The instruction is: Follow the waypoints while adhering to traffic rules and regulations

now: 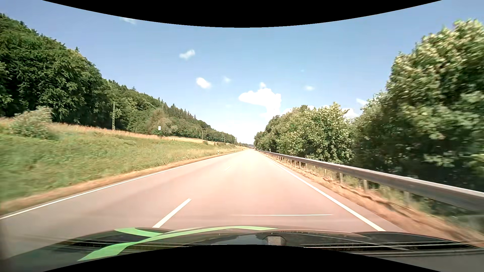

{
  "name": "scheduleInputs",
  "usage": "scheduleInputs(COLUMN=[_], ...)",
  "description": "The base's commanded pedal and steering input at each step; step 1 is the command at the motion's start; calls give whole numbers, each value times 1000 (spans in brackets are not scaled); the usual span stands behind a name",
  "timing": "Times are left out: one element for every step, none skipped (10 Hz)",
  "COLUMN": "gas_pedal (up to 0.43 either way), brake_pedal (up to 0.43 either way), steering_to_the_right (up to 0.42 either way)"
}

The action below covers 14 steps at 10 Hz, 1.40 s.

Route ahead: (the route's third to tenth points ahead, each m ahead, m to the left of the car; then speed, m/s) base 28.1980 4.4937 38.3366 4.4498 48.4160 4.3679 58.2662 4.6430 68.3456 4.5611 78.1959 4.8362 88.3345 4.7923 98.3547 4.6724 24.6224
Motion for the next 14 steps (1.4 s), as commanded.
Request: scheduleInputs(gas_pedal=[228,228,220,220,220,220,220,220,220,220,220,220,209,209], brake_pedal=[0,0,0,0,0,0,0,0,0,0,0,0,0,0], steering_to_the_right=[-4,-4,-4,-4,-3,-3,-3,-3,-3,-3,-1,-2,-2,-1])
